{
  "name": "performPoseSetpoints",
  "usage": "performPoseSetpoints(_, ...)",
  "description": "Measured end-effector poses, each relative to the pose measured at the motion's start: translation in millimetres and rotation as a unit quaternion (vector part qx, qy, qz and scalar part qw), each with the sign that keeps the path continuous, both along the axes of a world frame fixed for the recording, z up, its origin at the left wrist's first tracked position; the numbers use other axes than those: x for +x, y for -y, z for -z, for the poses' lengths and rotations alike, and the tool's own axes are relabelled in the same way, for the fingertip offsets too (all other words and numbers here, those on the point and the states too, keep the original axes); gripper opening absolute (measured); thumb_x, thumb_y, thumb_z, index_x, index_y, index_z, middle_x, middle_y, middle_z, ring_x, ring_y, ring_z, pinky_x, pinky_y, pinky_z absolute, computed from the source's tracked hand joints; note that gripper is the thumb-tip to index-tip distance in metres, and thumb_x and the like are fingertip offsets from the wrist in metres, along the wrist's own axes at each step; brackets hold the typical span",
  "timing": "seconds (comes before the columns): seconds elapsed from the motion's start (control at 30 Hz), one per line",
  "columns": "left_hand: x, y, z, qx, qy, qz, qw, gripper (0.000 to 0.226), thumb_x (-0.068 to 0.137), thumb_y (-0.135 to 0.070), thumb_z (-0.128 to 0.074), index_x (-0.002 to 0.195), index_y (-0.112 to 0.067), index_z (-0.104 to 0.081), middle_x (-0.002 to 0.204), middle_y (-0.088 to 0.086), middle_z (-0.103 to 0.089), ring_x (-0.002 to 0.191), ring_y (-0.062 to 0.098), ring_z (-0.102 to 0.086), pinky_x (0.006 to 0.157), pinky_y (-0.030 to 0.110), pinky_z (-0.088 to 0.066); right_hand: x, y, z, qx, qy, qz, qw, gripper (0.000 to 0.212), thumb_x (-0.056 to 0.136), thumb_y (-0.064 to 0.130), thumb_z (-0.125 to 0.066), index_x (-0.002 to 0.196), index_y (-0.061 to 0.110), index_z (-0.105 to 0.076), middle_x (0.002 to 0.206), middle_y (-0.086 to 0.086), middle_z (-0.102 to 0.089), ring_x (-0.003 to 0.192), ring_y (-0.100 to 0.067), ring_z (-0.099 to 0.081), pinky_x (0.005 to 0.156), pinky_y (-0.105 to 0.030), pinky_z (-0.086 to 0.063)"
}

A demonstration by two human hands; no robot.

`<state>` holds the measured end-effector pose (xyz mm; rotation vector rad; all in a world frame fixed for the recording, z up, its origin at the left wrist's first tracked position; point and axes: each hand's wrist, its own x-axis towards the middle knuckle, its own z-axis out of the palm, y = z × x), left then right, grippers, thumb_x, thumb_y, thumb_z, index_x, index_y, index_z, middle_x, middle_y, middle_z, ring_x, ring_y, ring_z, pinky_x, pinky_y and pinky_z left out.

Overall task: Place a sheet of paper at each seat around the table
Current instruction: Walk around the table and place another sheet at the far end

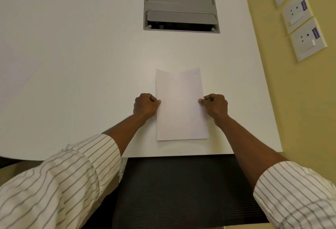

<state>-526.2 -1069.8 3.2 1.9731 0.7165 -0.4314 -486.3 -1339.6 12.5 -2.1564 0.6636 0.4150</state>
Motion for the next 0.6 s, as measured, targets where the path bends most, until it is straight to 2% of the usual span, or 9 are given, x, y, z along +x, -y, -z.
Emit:
performPoseSetpoints(0.13,6.4,9.1,9.9,0.028,-0.010,0.018,0.999,0.019,0.088,-0.034,-0.079,0.079,-0.018,-0.072,0.090,0.002,-0.078,0.086,0.031,-0.078,0.089,0.049,-0.066,2.7,8.5,11.9,-0.026,-0.011,-0.014,0.999,0.015,0.083,0.028,-0.089,0.087,0.021,-0.076,0.093,-0.001,-0.076,0.088,-0.027,-0.070,0.081,-0.039,-0.059)
performPoseSetpoints(0.37,9.4,18.4,16.3,0.102,-0.045,0.042,0.993,0.022,0.091,-0.037,-0.075,0.078,-0.021,-0.066,0.098,0.004,-0.078,0.100,0.033,-0.073,0.092,0.043,-0.061,0.8,16.2,26.1,-0.082,-0.018,-0.065,0.994,0.029,0.080,0.030,-0.089,0.102,0.017,-0.076,0.098,0.000,-0.078,0.096,-0.027,-0.073,0.087,-0.041,-0.059)
performPoseSetpoints(0.47,14.1,20.8,17.4,0.121,-0.056,0.057,0.989,0.018,0.090,-0.038,-0.077,0.091,-0.021,-0.072,0.109,0.005,-0.077,0.108,0.034,-0.072,0.094,0.042,-0.059,-1.7,14.1,30.5,-0.098,-0.008,-0.069,0.993,0.037,0.080,0.030,-0.089,0.110,0.017,-0.071,0.102,0.001,-0.074,0.098,-0.025,-0.068,0.086,-0.036,-0.053)
performPoseSetpoints(0.6,15.1,24.7,19.9,0.161,-0.079,0.077,0.981,0.035,0.091,-0.043,-0.077,0.111,-0.014,-0.074,0.121,0.009,-0.074,0.116,0.037,-0.070,0.097,0.045,-0.058,-9.8,14.8,37.2,-0.093,0.018,-0.064,0.994,0.048,0.080,0.026,-0.089,0.119,0.016,-0.063,0.100,0.001,-0.070,0.102,-0.024,-0.067,0.091,-0.039,-0.052)
